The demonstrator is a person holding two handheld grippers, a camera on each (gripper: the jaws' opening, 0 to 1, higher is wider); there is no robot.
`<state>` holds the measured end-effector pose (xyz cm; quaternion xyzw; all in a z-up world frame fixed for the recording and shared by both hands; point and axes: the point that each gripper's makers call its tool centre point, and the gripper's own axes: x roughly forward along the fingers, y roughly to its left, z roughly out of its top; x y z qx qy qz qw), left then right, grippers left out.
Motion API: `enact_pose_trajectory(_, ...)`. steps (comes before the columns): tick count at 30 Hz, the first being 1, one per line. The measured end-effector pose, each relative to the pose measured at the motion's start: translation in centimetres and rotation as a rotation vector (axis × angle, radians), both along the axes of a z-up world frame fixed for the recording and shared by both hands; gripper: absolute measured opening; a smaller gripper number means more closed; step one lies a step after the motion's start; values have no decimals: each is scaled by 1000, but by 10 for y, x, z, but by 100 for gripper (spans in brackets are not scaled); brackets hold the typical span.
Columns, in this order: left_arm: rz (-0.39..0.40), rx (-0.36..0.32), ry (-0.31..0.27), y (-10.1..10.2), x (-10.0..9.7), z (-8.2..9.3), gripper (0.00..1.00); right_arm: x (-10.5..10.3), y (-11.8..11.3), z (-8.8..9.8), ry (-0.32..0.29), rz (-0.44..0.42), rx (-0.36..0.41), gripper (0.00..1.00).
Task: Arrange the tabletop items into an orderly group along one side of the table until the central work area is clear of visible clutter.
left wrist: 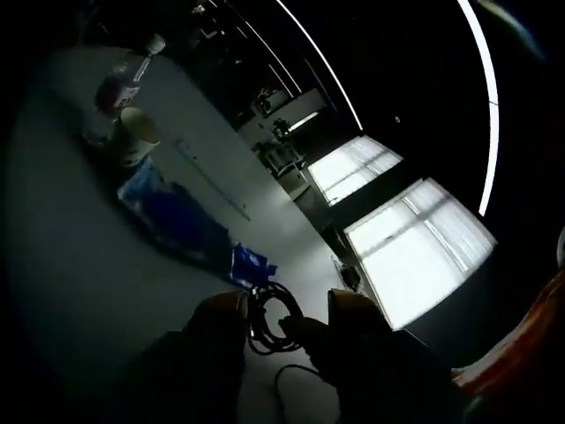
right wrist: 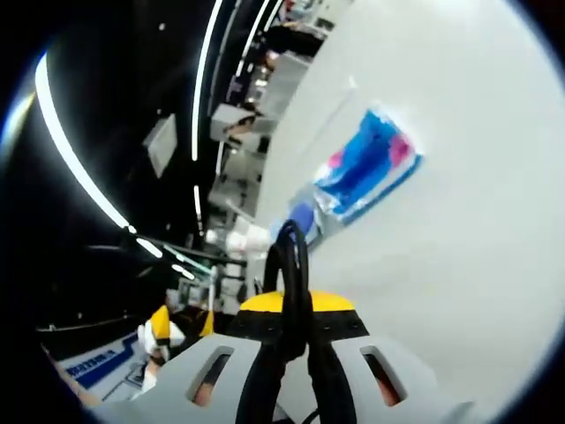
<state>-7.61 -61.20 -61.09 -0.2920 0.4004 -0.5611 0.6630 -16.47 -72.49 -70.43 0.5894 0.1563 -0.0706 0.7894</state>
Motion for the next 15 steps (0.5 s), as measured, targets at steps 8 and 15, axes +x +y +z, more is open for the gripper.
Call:
enact_pose_trajectory(8,65,-7,51,12,9,-4,43,7,-7,-21,92,5,-58,5)
enact_pose_trajectory(15,42,-40,23,2,8,7,45,7,-8,-29,126,0,-78,6)
